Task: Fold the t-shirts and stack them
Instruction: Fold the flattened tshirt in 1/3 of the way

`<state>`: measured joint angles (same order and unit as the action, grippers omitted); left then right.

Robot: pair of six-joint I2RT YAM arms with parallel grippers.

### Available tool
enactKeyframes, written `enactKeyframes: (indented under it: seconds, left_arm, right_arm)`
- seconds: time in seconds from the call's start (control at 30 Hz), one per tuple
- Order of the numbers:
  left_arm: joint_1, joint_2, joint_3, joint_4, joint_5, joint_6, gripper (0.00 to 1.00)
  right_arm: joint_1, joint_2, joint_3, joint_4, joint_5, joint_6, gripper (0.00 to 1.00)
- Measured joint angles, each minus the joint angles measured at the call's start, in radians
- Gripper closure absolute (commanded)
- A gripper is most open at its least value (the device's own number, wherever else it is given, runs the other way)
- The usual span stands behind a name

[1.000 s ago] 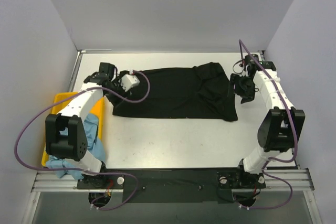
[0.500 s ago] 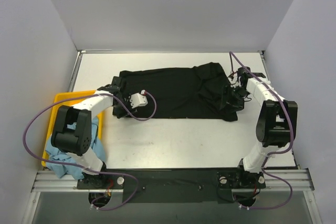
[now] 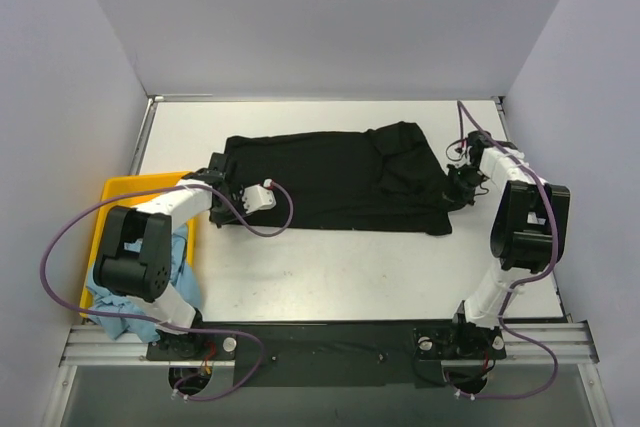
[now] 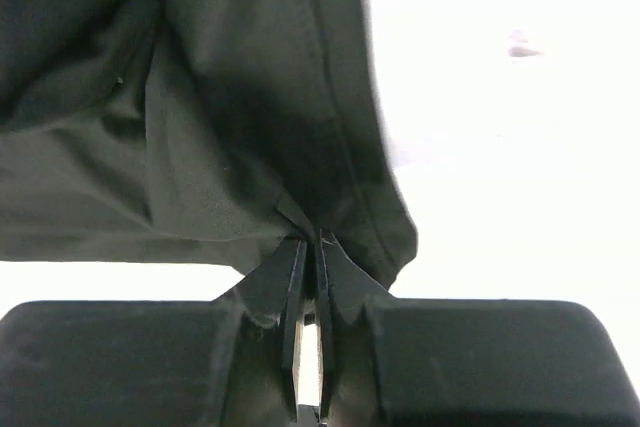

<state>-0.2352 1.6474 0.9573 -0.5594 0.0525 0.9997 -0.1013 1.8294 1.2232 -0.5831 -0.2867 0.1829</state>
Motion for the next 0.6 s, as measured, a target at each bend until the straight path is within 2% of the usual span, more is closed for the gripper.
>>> enactKeyframes:
  seconds: [0.17, 0.2, 0.23, 0.27, 0.33, 0.4, 0.6]
  left_arm:
    - [0.010, -0.053, -0.036, -0.016, -0.004, 0.007, 1.00]
    - [0.010, -0.058, -0.036, -0.019, -0.004, 0.007, 1.00]
    - [0.010, -0.061, -0.036, -0.019, -0.004, 0.006, 1.00]
    - [0.010, -0.063, -0.036, -0.020, -0.004, 0.005, 1.00]
    - [0.010, -0.064, -0.036, -0.025, -0.004, 0.003, 1.00]
    - [0.010, -0.066, -0.036, -0.034, -0.003, 0.002, 1.00]
    - [0.008, -0.085, -0.036, -0.060, 0.010, -0.013, 1.00]
  right_arm:
    - [-0.042, -0.010, 0.025, -0.025, 0.012, 0.011, 1.00]
    - [-0.041, -0.006, 0.030, -0.032, 0.015, 0.011, 0.97]
    - [-0.041, 0.002, 0.038, -0.042, 0.023, 0.012, 0.91]
    - [-0.040, 0.011, 0.044, -0.046, 0.032, 0.017, 0.74]
    - [-0.036, 0.032, 0.057, -0.058, 0.056, 0.030, 0.57]
    - [-0.041, 0.041, 0.063, -0.069, 0.084, 0.045, 0.50]
    - [-0.090, -0.033, 0.048, -0.074, 0.142, 0.112, 0.48]
